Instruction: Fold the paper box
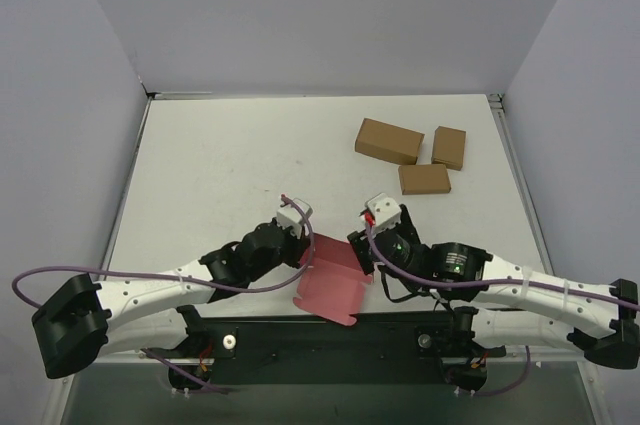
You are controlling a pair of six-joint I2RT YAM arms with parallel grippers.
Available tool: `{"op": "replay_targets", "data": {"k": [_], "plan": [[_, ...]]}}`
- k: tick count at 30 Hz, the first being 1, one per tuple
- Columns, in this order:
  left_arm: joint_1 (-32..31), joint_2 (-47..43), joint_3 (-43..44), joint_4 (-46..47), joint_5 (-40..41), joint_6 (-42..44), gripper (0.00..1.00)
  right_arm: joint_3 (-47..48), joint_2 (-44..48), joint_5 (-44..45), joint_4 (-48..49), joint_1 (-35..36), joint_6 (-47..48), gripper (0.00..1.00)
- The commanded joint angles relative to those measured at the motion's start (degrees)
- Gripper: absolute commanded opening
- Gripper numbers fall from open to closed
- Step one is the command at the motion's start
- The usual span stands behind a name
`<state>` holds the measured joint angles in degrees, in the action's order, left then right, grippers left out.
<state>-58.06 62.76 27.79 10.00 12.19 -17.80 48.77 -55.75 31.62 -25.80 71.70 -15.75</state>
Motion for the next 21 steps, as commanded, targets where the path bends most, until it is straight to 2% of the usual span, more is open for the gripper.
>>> {"op": "replay_targets", "data": {"k": [1, 2, 6, 10, 16, 18, 21], "plan": [[-0.56, -1.68, -0.72, -1.3, 10.74, -1.79, 0.0, -0.35, 2.83, 4.33, 0.58, -1.12, -17.44, 0.7], [-0.82, -1.59, -0.81, -1.47, 11.54, -2.15, 0.0, -0.43, 2.92, 4.24, 0.84, -1.13, -24.96, 0.7], [-1.79, 0.77, -1.07, -0.86, 15.76, -3.82, 0.0, -1.48, 2.49, 1.79, 5.65, -1.3, -40.01, 0.7], [-2.75, 3.07, -0.55, -0.16, 19.18, -4.52, 0.0, -5.79, 1.96, -4.1, 18.49, -2.35, -48.66, 0.7], [-3.99, 4.38, -1.16, 2.83, 21.92, -4.61, 0.01, -12.1, -0.85, -8.85, 28.23, -8.5, -62.01, 0.67], [-4.07, 4.56, -1.42, 4.5, 22.27, -4.61, 0.02, -13.52, -1.21, -8.94, 32.19, -9.91, -63.87, 0.64], [-4.52, 5.44, -1.51, 6.34, 22.44, -4.52, 0.01, -13.53, -2.96, -9.38, 32.74, -11.58, -66.69, 0.64]]}}
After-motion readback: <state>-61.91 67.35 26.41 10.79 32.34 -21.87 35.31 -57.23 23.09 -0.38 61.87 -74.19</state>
